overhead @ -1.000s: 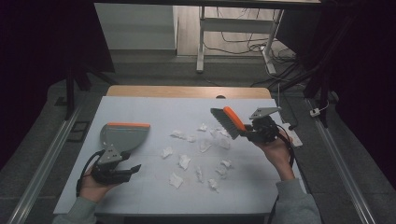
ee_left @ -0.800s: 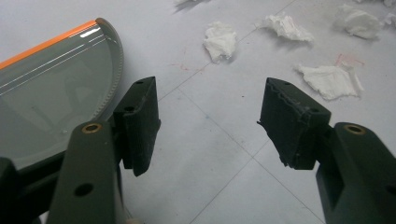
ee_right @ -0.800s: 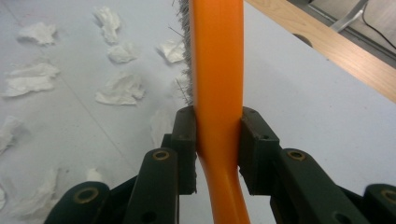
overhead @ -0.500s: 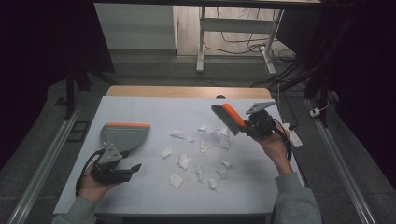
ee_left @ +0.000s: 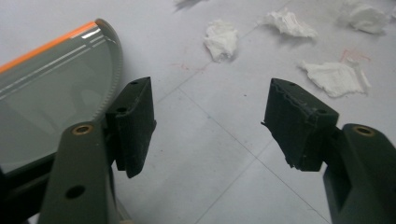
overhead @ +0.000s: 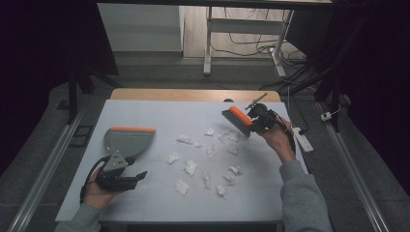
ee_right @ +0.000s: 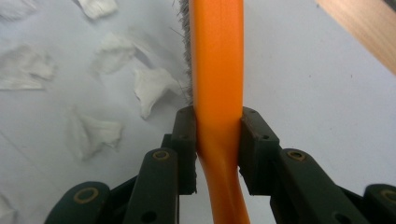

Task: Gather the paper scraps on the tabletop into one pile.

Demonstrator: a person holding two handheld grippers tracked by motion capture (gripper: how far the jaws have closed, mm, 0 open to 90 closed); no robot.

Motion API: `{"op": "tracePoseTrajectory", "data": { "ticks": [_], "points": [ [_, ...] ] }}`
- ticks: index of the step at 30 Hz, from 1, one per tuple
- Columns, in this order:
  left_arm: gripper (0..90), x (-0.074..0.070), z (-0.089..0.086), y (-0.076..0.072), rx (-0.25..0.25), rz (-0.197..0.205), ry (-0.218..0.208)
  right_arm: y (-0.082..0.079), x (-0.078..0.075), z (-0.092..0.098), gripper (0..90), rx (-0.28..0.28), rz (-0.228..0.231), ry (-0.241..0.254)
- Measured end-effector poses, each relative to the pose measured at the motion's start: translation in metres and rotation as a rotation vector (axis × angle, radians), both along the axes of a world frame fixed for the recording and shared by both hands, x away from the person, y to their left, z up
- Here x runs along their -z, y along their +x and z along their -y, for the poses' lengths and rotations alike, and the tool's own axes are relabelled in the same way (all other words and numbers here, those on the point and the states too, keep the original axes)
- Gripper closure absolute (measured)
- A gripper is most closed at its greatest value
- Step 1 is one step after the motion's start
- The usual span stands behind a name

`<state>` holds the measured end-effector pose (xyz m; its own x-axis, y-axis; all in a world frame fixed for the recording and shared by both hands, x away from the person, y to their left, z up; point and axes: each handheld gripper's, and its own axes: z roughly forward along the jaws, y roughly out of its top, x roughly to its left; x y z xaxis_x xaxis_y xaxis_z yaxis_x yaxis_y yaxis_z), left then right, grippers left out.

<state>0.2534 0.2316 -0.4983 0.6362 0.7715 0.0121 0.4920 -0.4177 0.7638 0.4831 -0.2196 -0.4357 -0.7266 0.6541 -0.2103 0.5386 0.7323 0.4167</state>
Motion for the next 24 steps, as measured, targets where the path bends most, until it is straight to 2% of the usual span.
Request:
{"op": "tracePoseTrajectory", "data": {
  "ticks": [4, 6, 11, 17, 20, 24],
  "points": [
    [36.1, -0.001, -0.002, -0.001, -0.012, 0.009, -0.006, 0.005, 0.007, -0.003, 70.4, 0.009, -0.01, -0.05],
    [36.4, -0.001, -0.002, 0.0, -0.015, 0.01, -0.009, 0.008, 0.007, -0.004, 70.3, 0.014, -0.006, -0.046],
    [36.4, 0.0, 0.0, 0.0, -0.01, 0.005, -0.004, 0.016, 0.007, -0.01, 70.4, 0.008, -0.02, -0.074],
    [36.4, 0.002, -0.001, 0.001, -0.005, -0.004, -0.004, 0.016, 0.009, -0.03, 70.6, -0.065, -0.059, -0.119],
    [36.5, 0.003, -0.001, 0.001, -0.001, -0.006, -0.004, 0.009, 0.009, -0.036, 70.7, -0.106, -0.057, -0.143],
    [36.5, 0.002, 0.0, 0.0, 0.006, -0.003, 0.0, -0.004, 0.007, -0.043, 70.7, -0.156, -0.083, -0.143]
  ]
}}
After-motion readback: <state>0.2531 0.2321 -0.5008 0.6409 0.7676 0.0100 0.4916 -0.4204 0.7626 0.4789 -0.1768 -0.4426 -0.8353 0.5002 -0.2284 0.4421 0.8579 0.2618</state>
